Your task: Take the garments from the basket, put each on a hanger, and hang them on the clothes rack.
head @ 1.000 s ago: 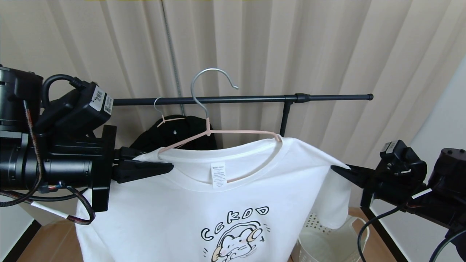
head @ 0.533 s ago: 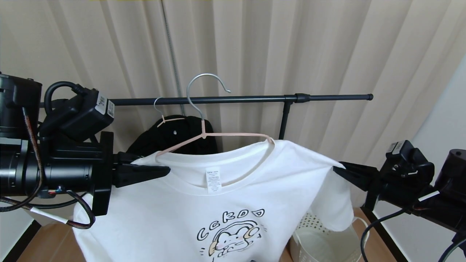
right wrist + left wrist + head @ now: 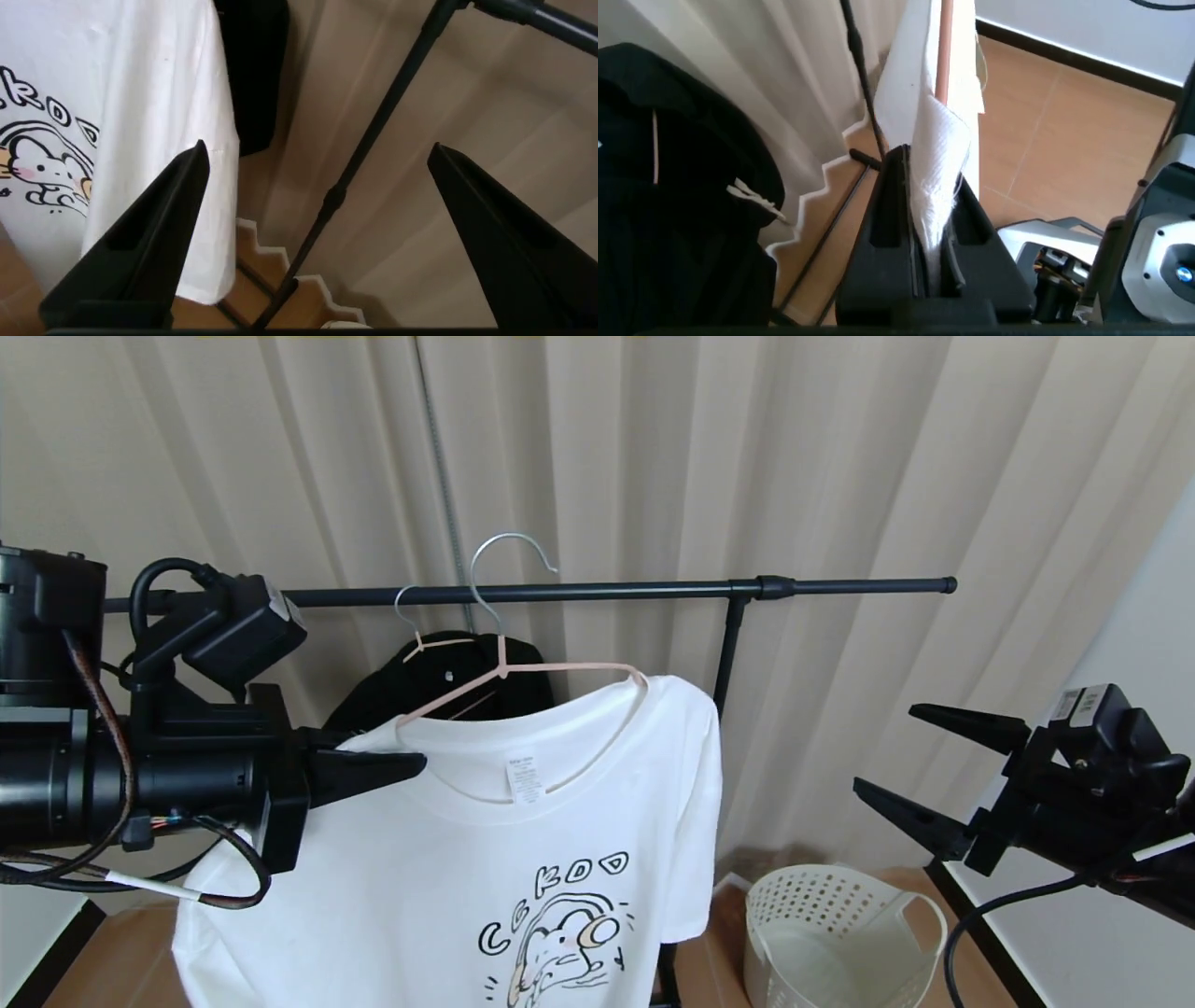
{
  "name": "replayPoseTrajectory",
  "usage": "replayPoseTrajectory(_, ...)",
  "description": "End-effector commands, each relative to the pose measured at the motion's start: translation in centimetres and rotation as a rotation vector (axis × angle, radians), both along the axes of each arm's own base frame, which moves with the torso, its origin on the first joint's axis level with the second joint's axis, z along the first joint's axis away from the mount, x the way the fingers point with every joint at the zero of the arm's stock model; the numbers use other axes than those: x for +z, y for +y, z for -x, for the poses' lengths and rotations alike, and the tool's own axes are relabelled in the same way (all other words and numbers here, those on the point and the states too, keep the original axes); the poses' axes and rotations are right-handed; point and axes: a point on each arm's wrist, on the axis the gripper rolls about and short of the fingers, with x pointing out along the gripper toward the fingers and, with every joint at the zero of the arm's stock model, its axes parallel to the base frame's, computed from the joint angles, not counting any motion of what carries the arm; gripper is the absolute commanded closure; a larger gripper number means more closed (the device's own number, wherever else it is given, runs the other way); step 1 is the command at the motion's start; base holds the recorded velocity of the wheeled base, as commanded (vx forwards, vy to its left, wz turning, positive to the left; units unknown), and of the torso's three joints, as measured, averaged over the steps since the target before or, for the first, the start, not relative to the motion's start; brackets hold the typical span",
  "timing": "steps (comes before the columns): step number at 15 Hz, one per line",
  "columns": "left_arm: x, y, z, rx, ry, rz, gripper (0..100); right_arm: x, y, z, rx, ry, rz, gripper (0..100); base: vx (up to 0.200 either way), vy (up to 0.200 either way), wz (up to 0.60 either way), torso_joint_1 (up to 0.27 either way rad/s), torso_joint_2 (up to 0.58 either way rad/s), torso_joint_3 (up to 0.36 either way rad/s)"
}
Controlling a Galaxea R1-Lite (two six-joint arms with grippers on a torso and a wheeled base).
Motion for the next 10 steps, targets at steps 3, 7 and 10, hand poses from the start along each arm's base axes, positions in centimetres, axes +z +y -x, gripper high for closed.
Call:
replayPoseTrajectory(3, -1.4, 0.0, -0.3, 0.119, 0.031, 0.000, 100, 1.1, 0.1, 0.8, 0.006, -0.049, -0.004, 0, 0.000, 0.000, 0.00, 0.000, 0.00, 0.000)
replayPoseTrajectory(7, -2.4, 0.2, -0.1, 0.153, 0.059, -0.027, 100, 1.6, 0.4, 1.4, 0.018, -0.075, -0.007, 0, 0.000, 0.000, 0.00, 0.000, 0.00, 0.000)
replayPoseTrajectory(10, -3.5, 0.2, -0.2, 0.157, 0.100, -0.043, 100, 1.8, 0.6, 1.4, -0.005, -0.086, -0.006, 0, 0.000, 0.000, 0.00, 0.000, 0.00, 0.000)
